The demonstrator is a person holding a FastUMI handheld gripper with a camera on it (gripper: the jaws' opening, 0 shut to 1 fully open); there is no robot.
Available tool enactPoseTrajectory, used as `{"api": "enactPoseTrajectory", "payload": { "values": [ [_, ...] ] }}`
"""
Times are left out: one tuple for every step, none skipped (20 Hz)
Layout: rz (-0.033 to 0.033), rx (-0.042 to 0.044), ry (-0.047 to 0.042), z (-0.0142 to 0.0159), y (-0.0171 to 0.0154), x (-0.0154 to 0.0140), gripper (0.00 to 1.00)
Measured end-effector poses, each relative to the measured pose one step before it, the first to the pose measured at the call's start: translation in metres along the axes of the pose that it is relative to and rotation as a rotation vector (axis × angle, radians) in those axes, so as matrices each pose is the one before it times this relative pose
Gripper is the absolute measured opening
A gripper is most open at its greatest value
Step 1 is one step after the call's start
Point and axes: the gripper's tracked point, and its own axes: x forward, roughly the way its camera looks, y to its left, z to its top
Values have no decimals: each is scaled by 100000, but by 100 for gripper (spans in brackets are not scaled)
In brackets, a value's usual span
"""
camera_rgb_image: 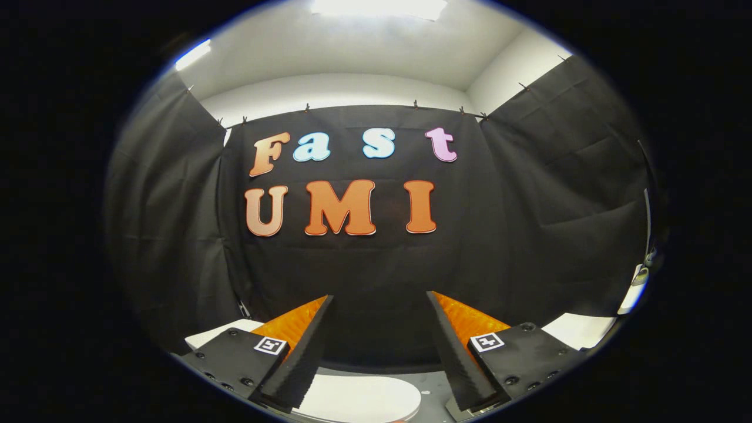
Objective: Open the toilet lid.
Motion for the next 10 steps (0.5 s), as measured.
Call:
{"api": "enactPoseTrajectory", "payload": {
  "values": [
    [-67,168,604,-621,-144,-23,98],
    [-15,332,718,-730,-160,42,98],
    [-45,411,891,-824,-178,-18,98],
    [415,486,1203,-1076,-128,8,98],
    [665,810,1336,-1225,-12,-117,98],
    [632,1203,1561,-1361,-117,5,98],
    [169,1430,1856,-1379,-210,144,98],
    [-680,1390,2210,-1509,-465,191,98],
    [-1956,1072,2383,-1512,-807,239,98],
    [-631,1397,1549,-1287,-466,214,99]
  ]
}}
